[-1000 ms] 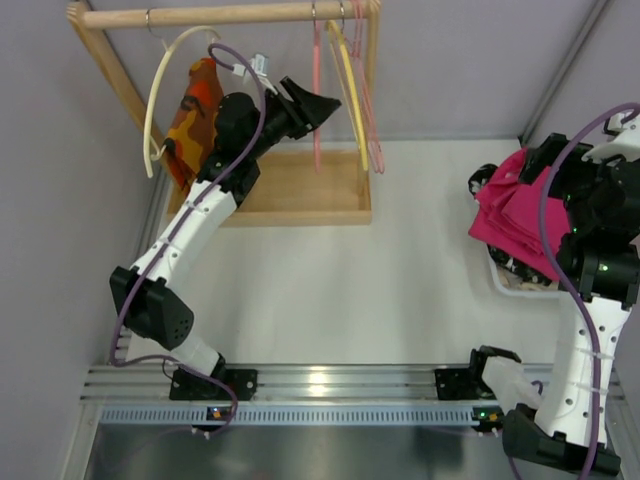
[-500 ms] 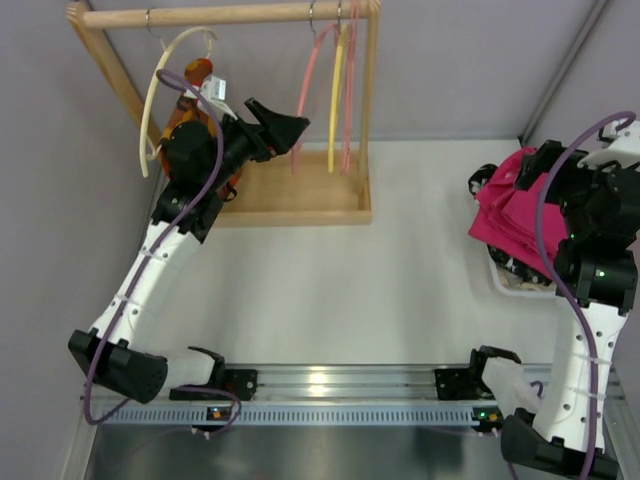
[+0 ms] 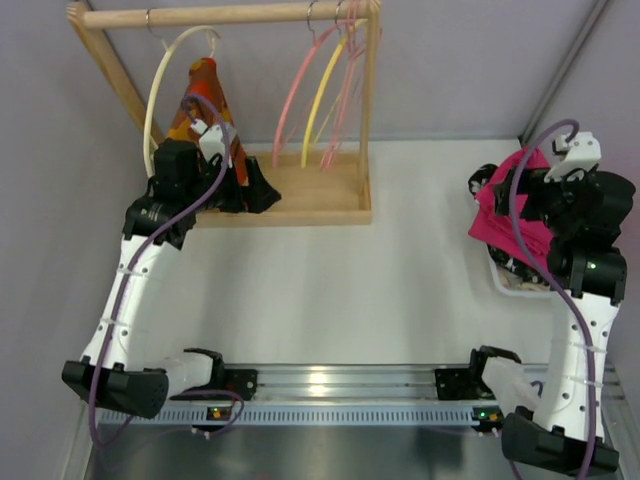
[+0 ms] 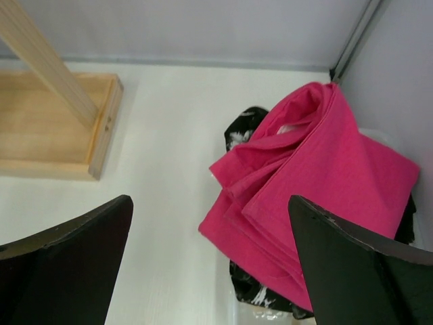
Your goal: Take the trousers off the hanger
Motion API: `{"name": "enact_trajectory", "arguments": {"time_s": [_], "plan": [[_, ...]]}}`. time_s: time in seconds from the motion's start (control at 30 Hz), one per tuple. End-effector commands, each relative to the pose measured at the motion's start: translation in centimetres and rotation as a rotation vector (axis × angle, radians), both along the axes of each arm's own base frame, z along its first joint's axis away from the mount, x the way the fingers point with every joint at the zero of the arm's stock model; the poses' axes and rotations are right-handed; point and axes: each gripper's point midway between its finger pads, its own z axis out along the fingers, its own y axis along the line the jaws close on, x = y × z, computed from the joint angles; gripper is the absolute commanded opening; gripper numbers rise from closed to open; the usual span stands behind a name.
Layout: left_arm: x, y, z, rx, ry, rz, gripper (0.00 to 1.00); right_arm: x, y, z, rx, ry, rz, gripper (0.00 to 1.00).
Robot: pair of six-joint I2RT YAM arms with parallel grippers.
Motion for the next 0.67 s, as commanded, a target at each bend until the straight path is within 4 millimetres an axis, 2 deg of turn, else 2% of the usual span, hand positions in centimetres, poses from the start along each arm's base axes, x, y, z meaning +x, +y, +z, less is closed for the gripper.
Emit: {"name": "enact_trajectory", "arguments": {"time_s": [0.0,0.23,0.37,0.63], "plan": [[-4.5,2.1,-3.6,0.194,0.097,-0.076,0.99,-1.2,1.0,-3.0,-0.045,0.074,0.09,0.99],[-7.0,6.0,-6.2,0.389,0.05,-0.004,0.99,-3.4,3.1,-7.9,-0.06,0.18,0.227,0.99],[-7.8,7.3,-7.5,0.444,0.056,0.033,0.99,-5.0,3.8,-10.1,-0.073,0.236,0.278,0.99],[-9.0,8.2,-8.3,0.469,0.071,0.062,0.99,-6.6,3.9,-11.7,-0.111,0.251,0.291,0.99]]}}
